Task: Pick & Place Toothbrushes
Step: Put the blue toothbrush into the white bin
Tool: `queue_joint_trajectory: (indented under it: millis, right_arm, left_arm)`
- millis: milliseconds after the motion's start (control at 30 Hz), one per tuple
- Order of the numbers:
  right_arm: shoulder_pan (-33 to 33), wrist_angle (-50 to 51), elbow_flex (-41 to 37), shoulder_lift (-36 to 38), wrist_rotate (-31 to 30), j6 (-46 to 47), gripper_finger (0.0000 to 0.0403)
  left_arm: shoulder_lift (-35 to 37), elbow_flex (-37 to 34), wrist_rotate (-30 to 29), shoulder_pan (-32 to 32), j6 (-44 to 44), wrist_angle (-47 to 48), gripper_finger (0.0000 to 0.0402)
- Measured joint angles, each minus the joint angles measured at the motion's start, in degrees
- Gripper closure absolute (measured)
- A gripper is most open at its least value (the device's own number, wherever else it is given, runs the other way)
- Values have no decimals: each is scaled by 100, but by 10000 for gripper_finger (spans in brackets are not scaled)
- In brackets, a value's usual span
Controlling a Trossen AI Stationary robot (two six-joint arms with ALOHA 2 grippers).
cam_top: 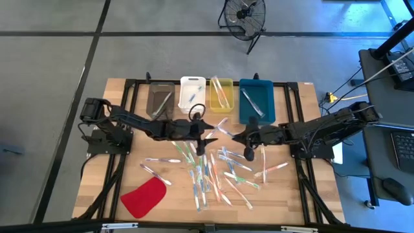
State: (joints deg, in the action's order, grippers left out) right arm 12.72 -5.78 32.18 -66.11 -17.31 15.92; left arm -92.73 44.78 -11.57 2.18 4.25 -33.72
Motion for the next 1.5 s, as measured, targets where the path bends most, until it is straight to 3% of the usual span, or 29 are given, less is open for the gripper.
queue_joint_trajectory:
  millis: [133, 467, 800, 1033, 1167, 1500]
  right_arm:
    - [4, -470, 0, 0, 173, -291, 373]
    - [-154, -1674, 2, -252, 176, -916, 373]
    - [-331, -2703, 1, -1046, 189, -937, 372]
    - [-331, -3085, 0, -1387, 172, -937, 372]
    - [-349, -3201, 0, -1476, 124, -933, 372]
    - [-378, -3196, 0, -1572, -152, -930, 372]
  left_arm:
    - [0, -302, 292, -111, -35, -941, 162]
    - [0, -497, 911, -246, 3, -2290, 162]
    - [4, -482, 956, -246, 53, -2526, 162]
    - [4, -482, 666, -246, 66, -2681, 165]
    - [4, -482, 666, -246, 92, -2708, 195]
    - [4, -482, 636, -250, 95, -2702, 335]
